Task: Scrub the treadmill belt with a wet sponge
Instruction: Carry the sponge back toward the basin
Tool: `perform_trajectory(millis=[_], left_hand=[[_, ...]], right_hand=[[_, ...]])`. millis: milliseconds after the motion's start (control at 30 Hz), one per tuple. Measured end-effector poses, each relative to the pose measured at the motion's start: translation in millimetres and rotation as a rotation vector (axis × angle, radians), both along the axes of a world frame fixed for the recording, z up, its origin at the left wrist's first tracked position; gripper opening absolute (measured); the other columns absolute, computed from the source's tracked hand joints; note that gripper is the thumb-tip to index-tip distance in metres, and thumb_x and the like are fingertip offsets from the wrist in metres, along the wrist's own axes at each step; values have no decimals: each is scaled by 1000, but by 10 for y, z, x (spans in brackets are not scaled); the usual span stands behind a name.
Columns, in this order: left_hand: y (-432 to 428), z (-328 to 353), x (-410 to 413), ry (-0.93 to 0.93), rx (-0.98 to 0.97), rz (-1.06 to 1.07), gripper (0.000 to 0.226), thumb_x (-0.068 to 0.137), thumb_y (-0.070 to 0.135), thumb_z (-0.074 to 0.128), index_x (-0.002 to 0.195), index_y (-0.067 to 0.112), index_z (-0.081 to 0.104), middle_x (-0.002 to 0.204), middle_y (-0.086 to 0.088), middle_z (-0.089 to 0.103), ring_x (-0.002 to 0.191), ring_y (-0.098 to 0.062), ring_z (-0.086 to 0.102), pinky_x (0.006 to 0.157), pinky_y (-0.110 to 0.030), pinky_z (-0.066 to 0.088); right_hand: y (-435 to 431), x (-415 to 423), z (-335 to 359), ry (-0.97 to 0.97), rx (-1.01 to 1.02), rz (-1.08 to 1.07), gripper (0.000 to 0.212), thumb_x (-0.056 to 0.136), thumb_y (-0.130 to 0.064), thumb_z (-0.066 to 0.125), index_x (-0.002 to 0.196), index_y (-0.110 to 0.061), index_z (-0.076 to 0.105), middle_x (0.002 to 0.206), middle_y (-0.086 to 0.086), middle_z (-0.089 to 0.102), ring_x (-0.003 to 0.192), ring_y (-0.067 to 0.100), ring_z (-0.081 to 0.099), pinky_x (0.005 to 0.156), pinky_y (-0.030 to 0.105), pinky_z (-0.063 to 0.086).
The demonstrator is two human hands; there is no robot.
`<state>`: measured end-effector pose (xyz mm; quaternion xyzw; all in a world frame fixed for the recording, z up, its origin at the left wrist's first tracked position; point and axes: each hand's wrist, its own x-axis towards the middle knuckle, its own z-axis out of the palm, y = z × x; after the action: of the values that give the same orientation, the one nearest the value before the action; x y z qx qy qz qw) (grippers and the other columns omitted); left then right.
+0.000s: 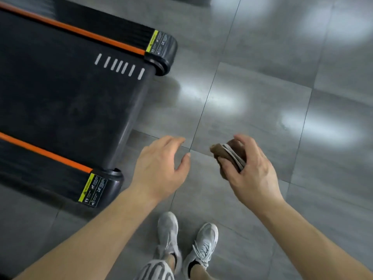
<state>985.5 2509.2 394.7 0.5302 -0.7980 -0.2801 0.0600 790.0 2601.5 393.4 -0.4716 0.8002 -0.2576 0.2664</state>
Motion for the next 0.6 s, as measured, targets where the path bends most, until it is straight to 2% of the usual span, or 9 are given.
perform_trajectory(millis=[233, 433, 600], left_hand=[[-1191, 22, -812, -12, 19, -110, 49, 91, 46, 48, 123, 14, 68, 116, 0, 69, 104, -24, 66, 89, -41, 52], [-2475, -12, -1631, -44, -32, -208, 50, 92, 46, 46, 123, 13, 67, 114, -1, 69, 101, -27, 67, 86, -44, 54], [-3398, -17, -2389, -62, -44, -223, 54, 93, 47, 44, 125, 11, 68, 119, -4, 69, 106, -28, 66, 90, -41, 51]], right_hand=[[-1165, -869, 61, 11, 3, -84, 44, 84, -32, 77, 122, -26, 55, 101, -20, 53, 97, 13, 56, 77, 27, 40], [-2282, -1596, 23, 24, -32, -122, 41, 83, -31, 77, 119, -24, 57, 101, -19, 56, 95, 8, 53, 75, 21, 36], [-3113, -2222, -21, 1, -23, -109, 45, 83, -32, 78, 121, -23, 56, 104, -14, 62, 96, 16, 59, 78, 28, 43]])
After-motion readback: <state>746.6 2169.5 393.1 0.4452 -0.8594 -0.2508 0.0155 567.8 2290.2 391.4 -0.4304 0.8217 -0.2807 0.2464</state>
